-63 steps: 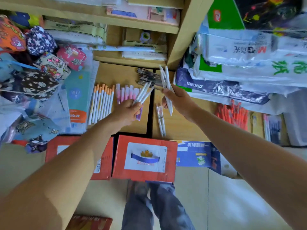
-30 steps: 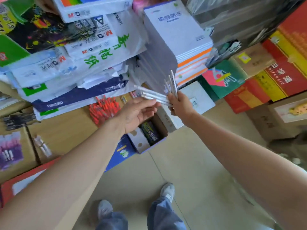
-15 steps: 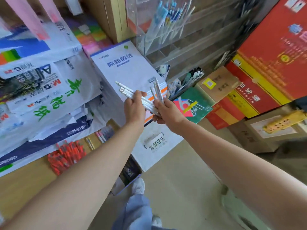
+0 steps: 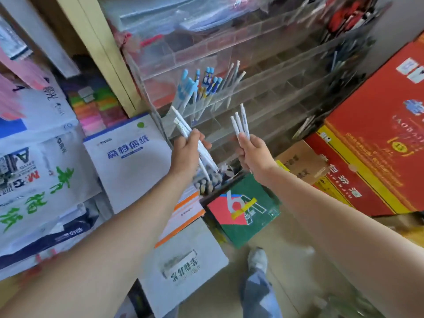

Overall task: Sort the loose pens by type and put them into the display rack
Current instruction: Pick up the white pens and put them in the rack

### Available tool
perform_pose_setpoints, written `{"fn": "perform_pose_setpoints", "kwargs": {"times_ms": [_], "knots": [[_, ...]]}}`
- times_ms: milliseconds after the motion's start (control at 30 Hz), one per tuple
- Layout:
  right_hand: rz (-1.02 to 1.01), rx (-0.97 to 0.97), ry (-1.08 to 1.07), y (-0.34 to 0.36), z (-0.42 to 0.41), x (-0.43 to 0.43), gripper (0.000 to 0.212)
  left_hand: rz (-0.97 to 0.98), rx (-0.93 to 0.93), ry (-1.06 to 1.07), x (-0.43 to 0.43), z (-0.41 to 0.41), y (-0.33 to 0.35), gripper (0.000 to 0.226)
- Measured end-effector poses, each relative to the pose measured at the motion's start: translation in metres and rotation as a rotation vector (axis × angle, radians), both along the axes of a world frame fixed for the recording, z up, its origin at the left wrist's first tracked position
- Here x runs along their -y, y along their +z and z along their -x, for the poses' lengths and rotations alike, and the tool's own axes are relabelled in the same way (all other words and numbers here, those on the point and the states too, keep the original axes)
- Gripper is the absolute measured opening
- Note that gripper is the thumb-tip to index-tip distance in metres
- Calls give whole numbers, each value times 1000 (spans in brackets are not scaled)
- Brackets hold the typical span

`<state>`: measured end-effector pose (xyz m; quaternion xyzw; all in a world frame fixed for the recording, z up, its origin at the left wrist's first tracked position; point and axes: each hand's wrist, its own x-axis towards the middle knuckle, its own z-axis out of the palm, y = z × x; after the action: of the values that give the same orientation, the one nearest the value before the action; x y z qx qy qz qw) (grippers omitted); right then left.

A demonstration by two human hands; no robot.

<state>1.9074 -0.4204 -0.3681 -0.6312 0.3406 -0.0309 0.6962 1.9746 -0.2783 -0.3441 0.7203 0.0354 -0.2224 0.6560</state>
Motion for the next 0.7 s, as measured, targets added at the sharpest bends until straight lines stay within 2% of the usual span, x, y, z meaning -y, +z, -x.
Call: {"fn": "perform_pose_setpoints", "kwargs": {"times_ms": [200,300,467,567,700], "knots": [[-137,3,149,-1,-24,85,24,-94,93,121,80,-15,-9,32],[-187,52,146,7,-37,111,23,-100,88,132,100,-20,-7,33],[-54,84,241,24,-58,141,27,-121,85,94,122,-28,5,30],[-65,105,269,36,-69,146,28,-134,82,67,129,-33,12,30],[24,74,325,46,-78,149,35,-116,61,20,133,-37,16,30]]}}
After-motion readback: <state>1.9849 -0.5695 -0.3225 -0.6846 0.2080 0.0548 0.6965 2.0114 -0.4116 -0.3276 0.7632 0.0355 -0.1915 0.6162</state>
